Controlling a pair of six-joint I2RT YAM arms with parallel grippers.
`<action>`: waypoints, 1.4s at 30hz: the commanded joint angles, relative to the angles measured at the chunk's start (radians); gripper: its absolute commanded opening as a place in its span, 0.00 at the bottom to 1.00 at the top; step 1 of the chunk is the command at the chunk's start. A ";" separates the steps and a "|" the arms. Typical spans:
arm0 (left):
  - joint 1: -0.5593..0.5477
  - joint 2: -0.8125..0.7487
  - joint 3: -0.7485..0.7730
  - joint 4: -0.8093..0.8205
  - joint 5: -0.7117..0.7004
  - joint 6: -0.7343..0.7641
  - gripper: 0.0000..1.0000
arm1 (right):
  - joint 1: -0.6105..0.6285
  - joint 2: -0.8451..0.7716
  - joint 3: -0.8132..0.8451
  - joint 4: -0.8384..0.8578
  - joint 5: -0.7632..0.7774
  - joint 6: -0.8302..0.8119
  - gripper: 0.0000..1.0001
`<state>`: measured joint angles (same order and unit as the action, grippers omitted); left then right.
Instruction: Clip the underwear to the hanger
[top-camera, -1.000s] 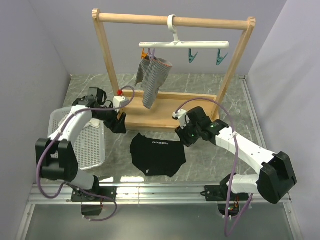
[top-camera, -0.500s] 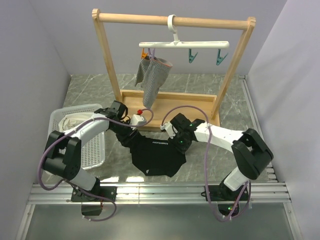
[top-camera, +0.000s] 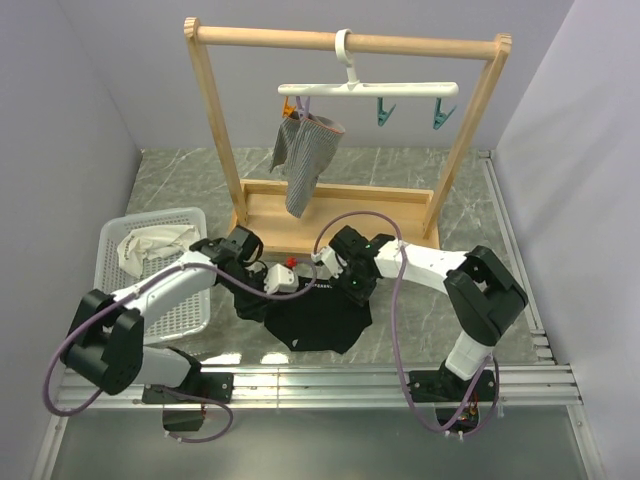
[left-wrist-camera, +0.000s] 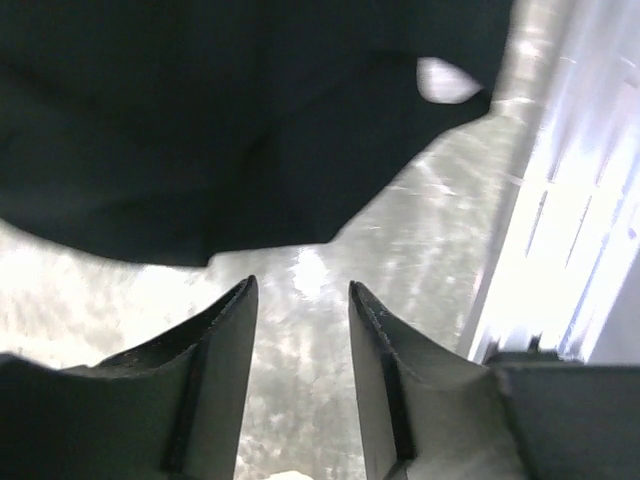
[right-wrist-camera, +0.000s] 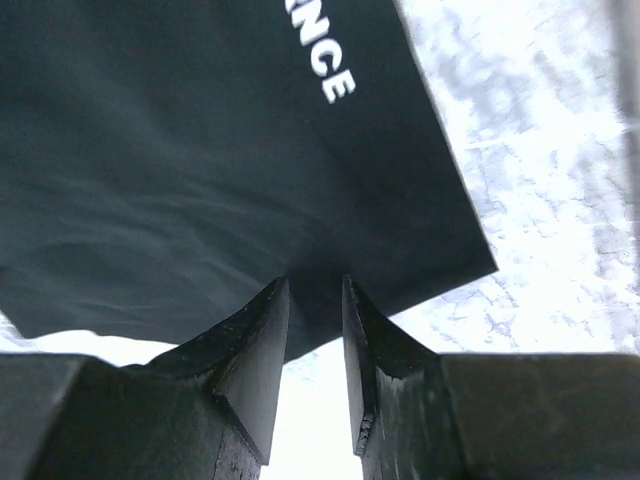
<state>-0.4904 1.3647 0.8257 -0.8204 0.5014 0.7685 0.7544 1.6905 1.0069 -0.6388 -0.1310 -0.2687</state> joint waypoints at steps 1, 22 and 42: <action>-0.043 -0.059 -0.040 -0.054 0.092 0.136 0.45 | -0.013 -0.038 0.088 -0.009 -0.053 0.061 0.36; -0.267 0.053 -0.054 0.089 -0.001 0.181 0.48 | 0.039 0.231 0.280 0.137 -0.257 0.227 0.36; -0.386 0.045 0.022 -0.260 0.006 0.256 0.57 | 0.016 0.258 0.245 0.080 -0.170 0.229 0.35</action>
<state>-0.8688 1.4654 0.7933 -1.0016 0.4728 0.9955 0.7845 1.9388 1.2755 -0.5205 -0.3672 -0.0299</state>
